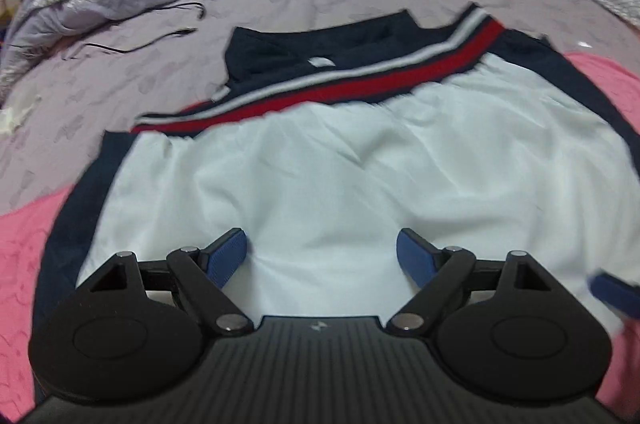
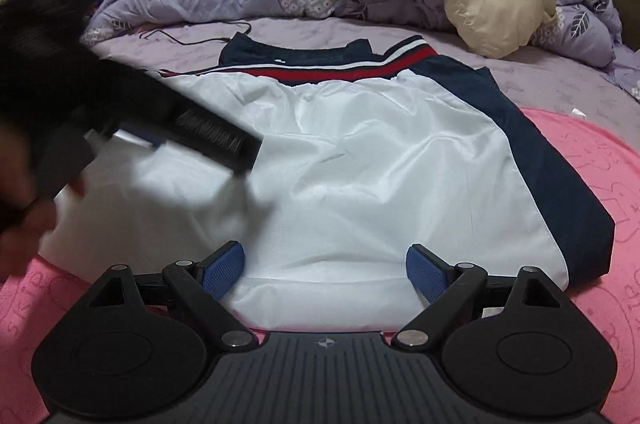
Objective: Fold clothes
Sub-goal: 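Release the hem band and smooth the folded jacket with both grippers, then grasp the navy side edge of the jacket with the right gripper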
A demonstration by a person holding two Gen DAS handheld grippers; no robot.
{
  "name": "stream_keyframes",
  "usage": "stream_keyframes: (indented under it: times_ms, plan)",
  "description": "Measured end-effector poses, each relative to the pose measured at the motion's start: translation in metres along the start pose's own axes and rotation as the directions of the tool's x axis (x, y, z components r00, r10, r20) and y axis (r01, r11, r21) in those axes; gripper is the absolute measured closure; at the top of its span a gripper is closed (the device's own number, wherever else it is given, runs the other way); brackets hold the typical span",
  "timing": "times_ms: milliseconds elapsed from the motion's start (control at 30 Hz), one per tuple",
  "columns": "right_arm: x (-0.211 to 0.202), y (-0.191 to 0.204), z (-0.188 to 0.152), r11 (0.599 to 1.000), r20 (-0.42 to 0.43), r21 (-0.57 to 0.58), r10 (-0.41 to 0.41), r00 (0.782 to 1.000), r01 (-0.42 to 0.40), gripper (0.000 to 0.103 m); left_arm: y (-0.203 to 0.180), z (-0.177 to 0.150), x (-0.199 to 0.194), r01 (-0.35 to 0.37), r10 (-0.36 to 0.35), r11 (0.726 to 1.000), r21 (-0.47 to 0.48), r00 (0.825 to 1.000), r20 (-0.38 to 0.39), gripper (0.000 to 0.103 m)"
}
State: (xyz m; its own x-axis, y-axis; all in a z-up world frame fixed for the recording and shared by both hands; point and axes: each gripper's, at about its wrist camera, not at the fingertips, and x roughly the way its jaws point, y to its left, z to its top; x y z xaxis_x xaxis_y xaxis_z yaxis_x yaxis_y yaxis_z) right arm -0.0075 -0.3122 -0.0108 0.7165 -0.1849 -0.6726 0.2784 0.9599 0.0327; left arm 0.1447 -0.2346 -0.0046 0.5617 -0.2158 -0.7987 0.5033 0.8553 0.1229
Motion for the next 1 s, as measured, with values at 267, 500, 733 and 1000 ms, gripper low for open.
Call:
stream_keyframes:
  times_ms: [267,500,733,1000]
  plan:
    - [0.0,-0.001,-0.003,1.0,0.009,0.015,0.0,1.0,0.0,0.013,0.006,0.054,0.05,-0.049,0.048,0.999,-0.023,0.999,-0.024,0.016]
    - [0.0,-0.001,-0.007,1.0,0.019,0.027,-0.003,1.0,0.003,0.013,0.012,0.073,0.066,-0.1,0.085,0.99,-0.103,0.986,-0.141,0.0]
    - [-0.009,-0.006,0.003,0.999,-0.023,0.032,0.012,1.0,-0.011,0.014,0.009,0.059,0.022,-0.086,0.083,0.996,-0.022,0.99,-0.118,0.013]
    - [-0.062,-0.11,0.01,0.923,-0.033,0.374,-0.077,0.996,0.084,0.017,-0.003,-0.02,-0.065,-0.026,0.019,0.996,-0.082,0.997,-0.074,0.013]
